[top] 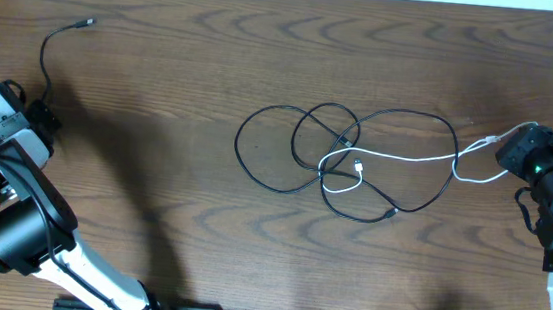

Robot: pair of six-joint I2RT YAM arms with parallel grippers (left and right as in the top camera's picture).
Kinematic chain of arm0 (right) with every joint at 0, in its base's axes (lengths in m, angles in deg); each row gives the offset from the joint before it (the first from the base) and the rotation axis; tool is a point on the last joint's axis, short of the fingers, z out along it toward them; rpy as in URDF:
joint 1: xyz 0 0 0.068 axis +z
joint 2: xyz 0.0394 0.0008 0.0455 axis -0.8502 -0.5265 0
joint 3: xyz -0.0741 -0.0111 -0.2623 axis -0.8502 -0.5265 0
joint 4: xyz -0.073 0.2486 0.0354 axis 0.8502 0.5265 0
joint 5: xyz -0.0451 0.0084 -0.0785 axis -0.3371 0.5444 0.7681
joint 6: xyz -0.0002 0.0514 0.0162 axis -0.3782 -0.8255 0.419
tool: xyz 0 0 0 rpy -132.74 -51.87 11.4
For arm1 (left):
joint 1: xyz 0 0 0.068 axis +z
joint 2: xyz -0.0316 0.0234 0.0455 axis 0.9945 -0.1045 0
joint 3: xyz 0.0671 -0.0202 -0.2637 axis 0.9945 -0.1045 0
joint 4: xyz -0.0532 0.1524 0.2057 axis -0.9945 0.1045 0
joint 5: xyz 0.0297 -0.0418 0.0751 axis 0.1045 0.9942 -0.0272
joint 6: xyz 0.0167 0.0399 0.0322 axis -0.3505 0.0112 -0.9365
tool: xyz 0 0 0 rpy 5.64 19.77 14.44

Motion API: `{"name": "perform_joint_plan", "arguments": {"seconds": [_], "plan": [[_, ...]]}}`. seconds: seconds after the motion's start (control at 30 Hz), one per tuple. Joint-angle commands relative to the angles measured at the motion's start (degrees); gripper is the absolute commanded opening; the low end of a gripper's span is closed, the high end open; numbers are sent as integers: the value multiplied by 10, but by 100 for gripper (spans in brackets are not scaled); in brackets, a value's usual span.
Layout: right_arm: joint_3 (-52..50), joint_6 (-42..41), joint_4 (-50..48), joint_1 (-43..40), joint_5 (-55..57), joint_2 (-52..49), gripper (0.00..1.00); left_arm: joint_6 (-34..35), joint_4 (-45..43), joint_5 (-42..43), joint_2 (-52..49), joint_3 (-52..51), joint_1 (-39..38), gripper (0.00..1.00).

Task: Untangle cables
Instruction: 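Move the left gripper right to the cable pile at table center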

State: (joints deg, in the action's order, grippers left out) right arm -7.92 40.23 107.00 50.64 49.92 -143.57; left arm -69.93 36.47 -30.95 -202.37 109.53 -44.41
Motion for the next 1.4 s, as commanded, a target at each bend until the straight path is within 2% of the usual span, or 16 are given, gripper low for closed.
{"name": "perform_joint_plan", "arguments": {"seconds": [0.0,0.07,0.17,0.27,0.33,0.5,0.67,0.73,0.93,1.07,1.13,1.37], "plan": [[3,-7,1,-2,-4,0,1,28,-11,77,-12,-5,1,96],[3,-7,1,-2,-6,0,1,28,-17,142,-11,-5,1,96],[3,-7,1,-2,-12,0,1,28,-44,305,5,-5,0,96],[3,-7,5,-2,-12,0,1,28,-80,371,41,-5,-6,96],[3,-7,5,-2,-12,0,1,28,-92,379,80,-5,-13,100],[3,-7,5,-2,-14,0,1,27,-74,379,183,-5,-35,98],[3,-7,5,-2,-14,0,1,27,-6,380,243,-5,-76,98],[3,-7,6,-2,-25,0,1,7,34,399,251,-5,-107,98],[3,-7,5,-2,-29,-1,1,-112,195,420,251,-5,-255,98],[3,-7,5,-2,-29,-5,1,-175,261,420,251,-5,-354,98],[3,-7,6,-2,-29,-7,1,-197,280,419,251,-5,-404,98],[3,-7,7,-2,-29,-12,1,-205,282,411,246,-5,-523,98]]}}
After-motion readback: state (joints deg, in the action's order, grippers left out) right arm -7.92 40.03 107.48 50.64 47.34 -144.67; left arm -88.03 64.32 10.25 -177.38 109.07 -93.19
